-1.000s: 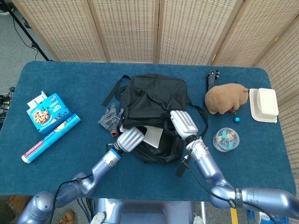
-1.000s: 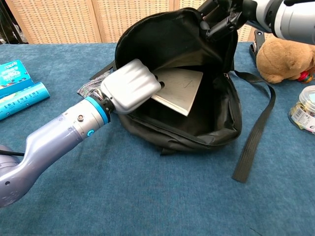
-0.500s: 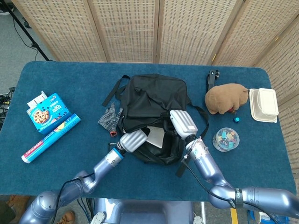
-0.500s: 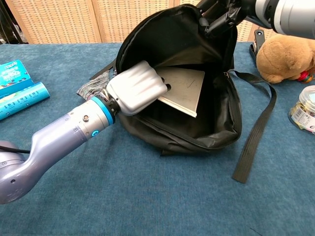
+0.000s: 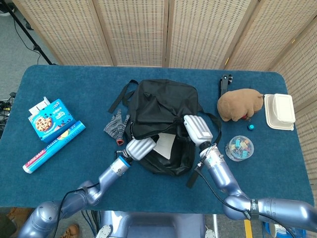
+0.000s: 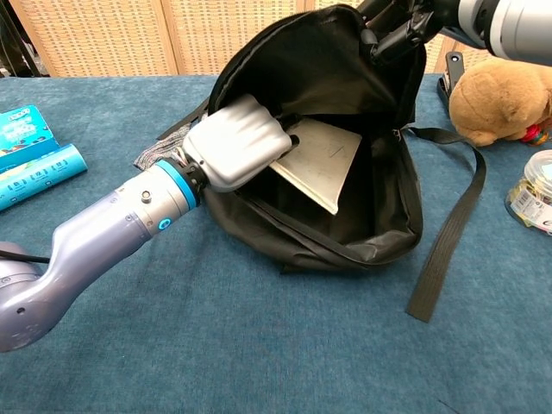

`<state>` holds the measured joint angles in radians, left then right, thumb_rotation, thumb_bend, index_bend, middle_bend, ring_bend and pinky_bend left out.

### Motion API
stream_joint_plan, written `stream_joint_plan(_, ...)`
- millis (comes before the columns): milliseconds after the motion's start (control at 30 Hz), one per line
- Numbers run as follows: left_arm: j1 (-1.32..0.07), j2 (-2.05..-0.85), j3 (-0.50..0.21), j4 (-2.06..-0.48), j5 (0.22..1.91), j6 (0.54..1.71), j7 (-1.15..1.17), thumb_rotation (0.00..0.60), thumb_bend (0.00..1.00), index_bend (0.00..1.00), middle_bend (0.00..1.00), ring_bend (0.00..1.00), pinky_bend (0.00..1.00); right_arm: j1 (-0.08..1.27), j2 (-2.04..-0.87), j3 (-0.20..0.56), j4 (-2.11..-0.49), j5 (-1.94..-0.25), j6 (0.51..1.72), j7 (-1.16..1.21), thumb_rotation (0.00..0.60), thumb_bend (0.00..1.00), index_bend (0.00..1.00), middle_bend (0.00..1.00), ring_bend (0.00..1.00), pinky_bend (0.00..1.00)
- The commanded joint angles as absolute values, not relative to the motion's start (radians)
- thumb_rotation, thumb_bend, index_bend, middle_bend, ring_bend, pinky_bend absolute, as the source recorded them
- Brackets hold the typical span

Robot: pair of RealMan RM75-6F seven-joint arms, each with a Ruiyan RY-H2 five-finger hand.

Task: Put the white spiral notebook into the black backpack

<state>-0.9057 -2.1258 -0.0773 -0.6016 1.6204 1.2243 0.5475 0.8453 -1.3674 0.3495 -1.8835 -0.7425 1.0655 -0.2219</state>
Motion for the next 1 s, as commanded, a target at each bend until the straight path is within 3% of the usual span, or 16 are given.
stream_joint_plan(33,-0.903,-2.095,-0.072,-0.646,1.627,1.232,0.520,0.600,0.07,0.11,0.09,0.15,0.52,0.845,-1.368,0.349,-1.880,-0.744,1.067,-0.222,0.600,0.64,0.63,0.63,0.34,0.24)
stream_joint_plan(133,-0.901,-2.071,-0.066,-0.683,1.632,1.235,0.492,0.600,0.01,0.08,0.06,0.13,0.52,0.845,-1.370,0.347,-1.875,-0.743,1.067,-0.222,0.600,0.64,0.63,0.63,0.34,0.24)
stream_joint_plan(500,-0.876,-1.937,0.007,-0.857,1.698,1.263,0.273,0.600,0.00,0.13,0.08,0.14,0.52,0.844,-1.383,0.341,-1.830,-0.742,1.066,-0.220,0.600,0.64,0.63,0.63,0.34,0.24)
stream_joint_plan(733,-0.853,-1.826,0.075,-0.943,1.792,1.362,0.129,0.600,0.00,0.20,0.15,0.18,0.52,0.838,-1.395,0.332,-1.763,-0.746,1.038,-0.195,0.600,0.64,0.63,0.63,0.34,0.24)
stream_joint_plan(1000,-0.816,-1.707,0.093,-1.041,1.844,1.478,0.040,0.600,0.00,0.23,0.18,0.21,0.52,0.810,-1.401,0.309,-1.693,-0.770,0.994,-0.137,0.600,0.64,0.63,0.63,0.34,0.24)
